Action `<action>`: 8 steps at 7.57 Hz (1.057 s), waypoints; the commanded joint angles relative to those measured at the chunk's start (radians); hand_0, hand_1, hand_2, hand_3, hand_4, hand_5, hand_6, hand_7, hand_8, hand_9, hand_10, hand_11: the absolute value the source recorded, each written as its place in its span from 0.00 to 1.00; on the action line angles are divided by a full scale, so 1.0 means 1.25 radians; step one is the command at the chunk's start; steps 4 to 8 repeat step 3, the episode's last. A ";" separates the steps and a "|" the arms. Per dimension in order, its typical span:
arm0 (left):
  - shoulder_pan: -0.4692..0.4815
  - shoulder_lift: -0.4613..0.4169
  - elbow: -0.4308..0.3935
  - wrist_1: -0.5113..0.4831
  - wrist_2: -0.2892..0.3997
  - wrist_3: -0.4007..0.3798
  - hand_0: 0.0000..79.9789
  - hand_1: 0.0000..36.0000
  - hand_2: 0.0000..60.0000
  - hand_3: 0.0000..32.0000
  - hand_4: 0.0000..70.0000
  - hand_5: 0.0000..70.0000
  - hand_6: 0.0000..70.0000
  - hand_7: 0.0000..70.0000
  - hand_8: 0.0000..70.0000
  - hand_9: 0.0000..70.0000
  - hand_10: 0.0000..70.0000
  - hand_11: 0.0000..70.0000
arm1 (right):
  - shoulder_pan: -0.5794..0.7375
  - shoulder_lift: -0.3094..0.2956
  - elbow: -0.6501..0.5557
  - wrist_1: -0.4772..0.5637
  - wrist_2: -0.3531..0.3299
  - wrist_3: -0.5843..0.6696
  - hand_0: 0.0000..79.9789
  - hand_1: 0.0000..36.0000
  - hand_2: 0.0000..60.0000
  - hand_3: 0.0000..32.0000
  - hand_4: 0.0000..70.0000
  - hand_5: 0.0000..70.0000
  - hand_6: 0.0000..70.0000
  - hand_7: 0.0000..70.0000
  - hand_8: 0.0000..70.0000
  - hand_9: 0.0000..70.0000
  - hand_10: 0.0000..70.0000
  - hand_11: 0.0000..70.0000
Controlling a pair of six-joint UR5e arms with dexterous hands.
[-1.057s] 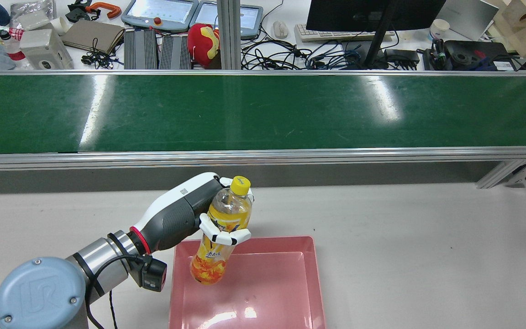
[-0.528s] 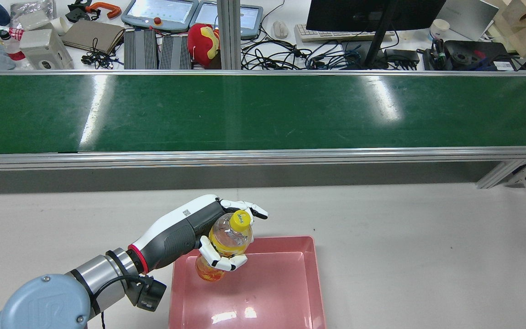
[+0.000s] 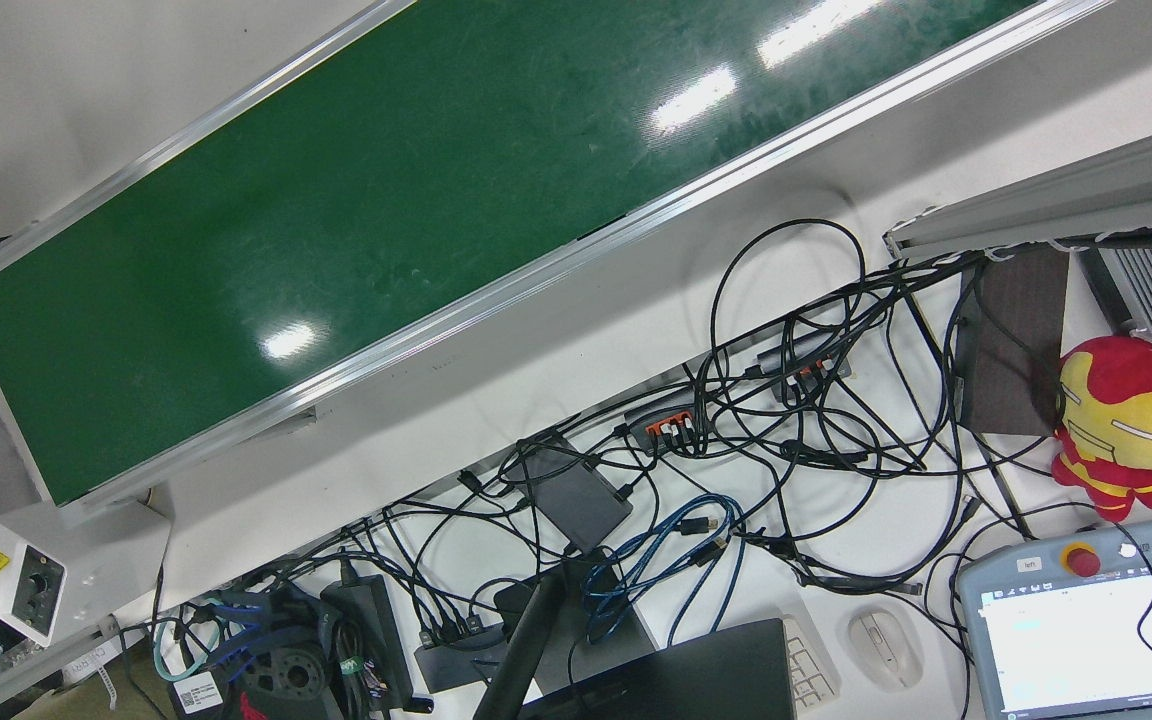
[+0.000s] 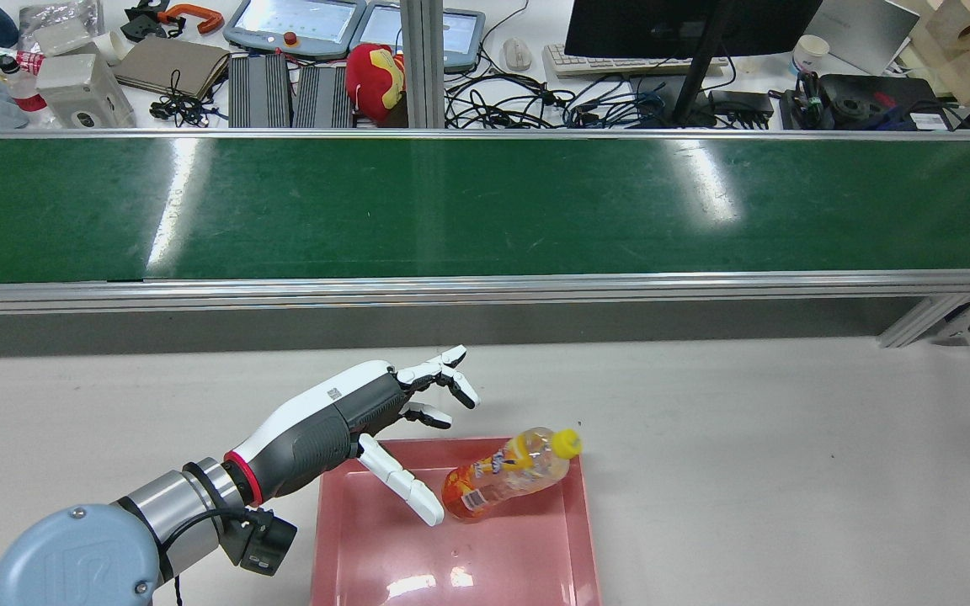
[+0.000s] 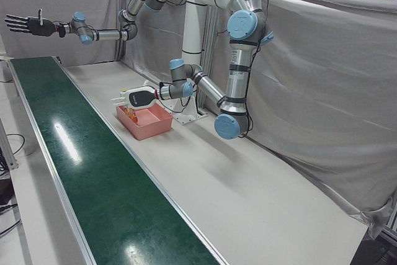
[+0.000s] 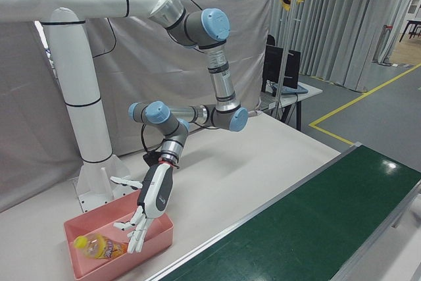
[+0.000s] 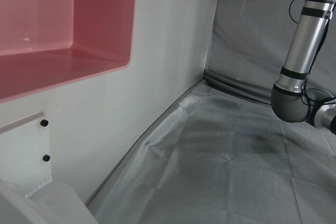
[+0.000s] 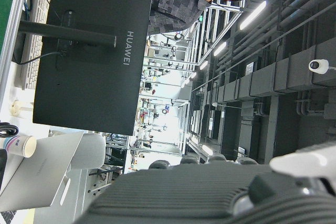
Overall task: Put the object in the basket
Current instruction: 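Open the left hand to release the bottle into the tray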
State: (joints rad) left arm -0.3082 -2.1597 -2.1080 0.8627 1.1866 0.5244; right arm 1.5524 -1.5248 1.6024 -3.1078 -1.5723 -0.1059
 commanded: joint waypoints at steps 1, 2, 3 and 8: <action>-0.009 0.000 -0.018 -0.003 0.003 -0.006 0.69 0.17 0.00 0.00 0.18 0.45 0.00 0.08 0.00 0.00 0.13 0.22 | 0.001 0.000 0.000 0.000 0.000 0.000 0.00 0.00 0.00 0.00 0.00 0.00 0.00 0.00 0.00 0.00 0.00 0.00; -0.015 0.001 -0.061 0.003 0.003 -0.006 0.69 0.19 0.00 0.00 0.12 0.38 0.00 0.07 0.00 0.00 0.12 0.20 | 0.001 0.000 0.000 0.000 0.000 0.000 0.00 0.00 0.00 0.00 0.00 0.00 0.00 0.00 0.00 0.00 0.00 0.00; -0.021 0.004 -0.106 0.023 0.003 -0.007 0.69 0.25 0.00 0.01 0.07 0.33 0.00 0.06 0.00 0.00 0.10 0.17 | 0.001 0.000 0.000 0.000 0.000 0.000 0.00 0.00 0.00 0.00 0.00 0.00 0.00 0.00 0.00 0.00 0.00 0.00; -0.021 0.004 -0.106 0.023 0.003 -0.007 0.69 0.25 0.00 0.01 0.07 0.33 0.00 0.06 0.00 0.00 0.10 0.17 | 0.001 0.000 0.000 0.000 0.000 0.000 0.00 0.00 0.00 0.00 0.00 0.00 0.00 0.00 0.00 0.00 0.00 0.00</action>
